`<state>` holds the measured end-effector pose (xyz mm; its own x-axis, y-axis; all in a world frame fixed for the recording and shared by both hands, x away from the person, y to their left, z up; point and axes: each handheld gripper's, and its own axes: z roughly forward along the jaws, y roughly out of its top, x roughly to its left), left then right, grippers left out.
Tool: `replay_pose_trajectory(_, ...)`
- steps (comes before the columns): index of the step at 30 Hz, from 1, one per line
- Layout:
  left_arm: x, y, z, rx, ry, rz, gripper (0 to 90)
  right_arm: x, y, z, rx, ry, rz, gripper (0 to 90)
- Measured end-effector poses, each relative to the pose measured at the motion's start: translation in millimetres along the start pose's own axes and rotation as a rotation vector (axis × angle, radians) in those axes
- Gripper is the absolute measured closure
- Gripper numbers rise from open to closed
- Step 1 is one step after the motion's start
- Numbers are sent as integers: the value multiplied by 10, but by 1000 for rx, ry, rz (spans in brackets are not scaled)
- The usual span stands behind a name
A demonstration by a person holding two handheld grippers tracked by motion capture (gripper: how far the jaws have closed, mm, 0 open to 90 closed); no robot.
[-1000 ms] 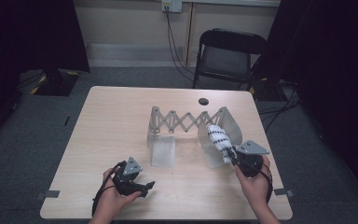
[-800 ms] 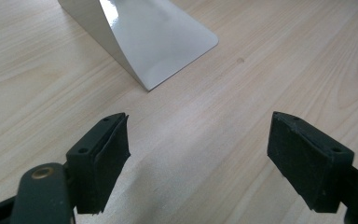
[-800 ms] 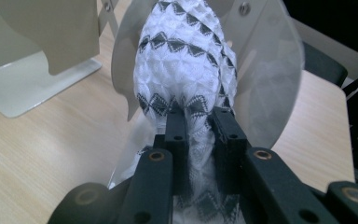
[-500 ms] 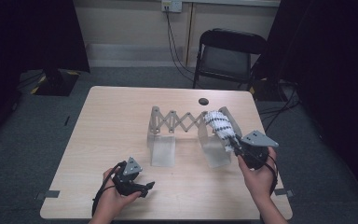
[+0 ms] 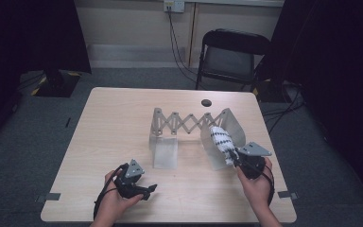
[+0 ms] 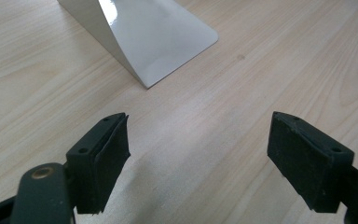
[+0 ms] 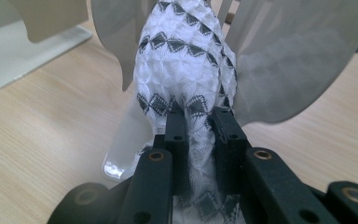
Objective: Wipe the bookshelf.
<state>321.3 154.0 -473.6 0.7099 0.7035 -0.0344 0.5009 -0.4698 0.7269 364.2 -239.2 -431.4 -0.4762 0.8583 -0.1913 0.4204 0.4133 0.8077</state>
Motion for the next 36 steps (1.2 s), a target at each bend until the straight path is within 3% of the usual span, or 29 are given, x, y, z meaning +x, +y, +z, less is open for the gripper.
replay_pose_trajectory(10,2,-2,-3,-2,-3,-5,206,35,-232,199,59,6,29,778)
replay_pose_trajectory(18,6,1,-15,-3,-2,-5,206,71,-299,260,81,21,35,777)
replay_pose_trajectory(26,4,-1,-11,-2,-4,-8,205,70,-370,326,104,51,73,775)
replay_pose_trajectory(30,18,2,-21,5,1,10,205,68,-340,305,92,44,73,775)
replay_pose_trajectory(36,2,4,-14,-7,-4,-7,206,-12,-152,168,51,28,61,776)
